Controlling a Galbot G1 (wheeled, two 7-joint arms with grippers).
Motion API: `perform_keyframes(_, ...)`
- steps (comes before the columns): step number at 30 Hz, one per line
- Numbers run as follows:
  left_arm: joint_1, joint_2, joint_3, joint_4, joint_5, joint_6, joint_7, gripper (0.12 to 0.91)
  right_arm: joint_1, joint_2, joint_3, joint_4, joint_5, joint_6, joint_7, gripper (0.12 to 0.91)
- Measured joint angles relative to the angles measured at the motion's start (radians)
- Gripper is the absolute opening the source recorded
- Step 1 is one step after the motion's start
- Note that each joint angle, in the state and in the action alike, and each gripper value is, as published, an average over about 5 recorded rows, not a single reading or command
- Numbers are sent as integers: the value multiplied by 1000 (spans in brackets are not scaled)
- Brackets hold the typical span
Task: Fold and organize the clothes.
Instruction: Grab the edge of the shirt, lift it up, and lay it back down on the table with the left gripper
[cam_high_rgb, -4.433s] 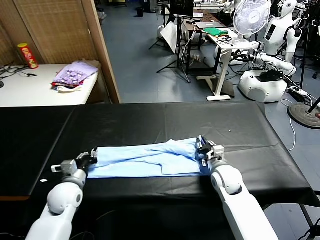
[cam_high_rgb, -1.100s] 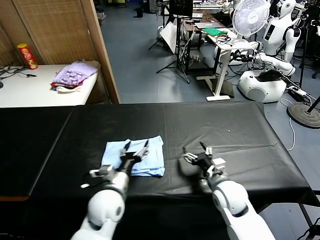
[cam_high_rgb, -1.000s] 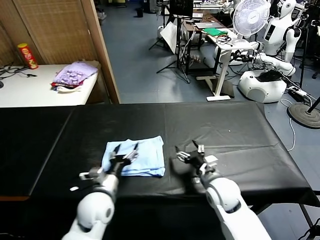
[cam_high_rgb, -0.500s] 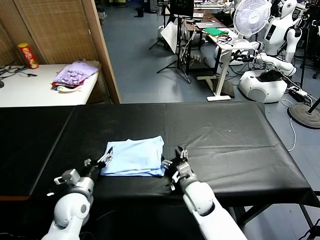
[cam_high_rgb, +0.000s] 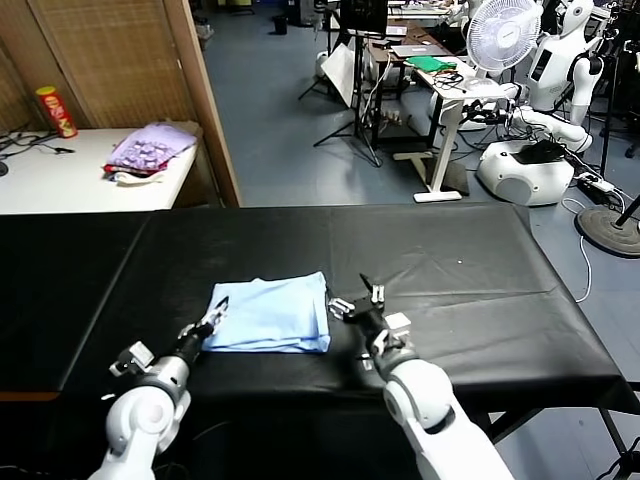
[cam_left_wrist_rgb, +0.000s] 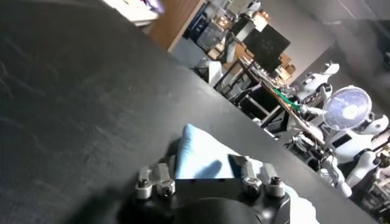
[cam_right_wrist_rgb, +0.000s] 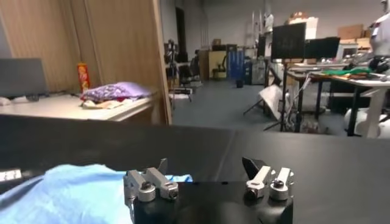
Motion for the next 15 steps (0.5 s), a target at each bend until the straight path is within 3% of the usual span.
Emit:
perform_keyframes(4,3,-2,-1,-1,6,-5,-1,375,-23,-3,18,32,2,1,1,798)
perform_keyframes(8,16,-10,2,-18,87,-35,-2,180,-39,-3,28,52,-15,-21,25,798)
perform_keyframes(10,26,-10,6,-36,165,-55,-3,146,-48,-2,33,59,-41,-51,47,798)
perform_keyframes(15,47,15,6,-69,434,-98,-9,148,-68,0,52,69,-111,-104,73,798)
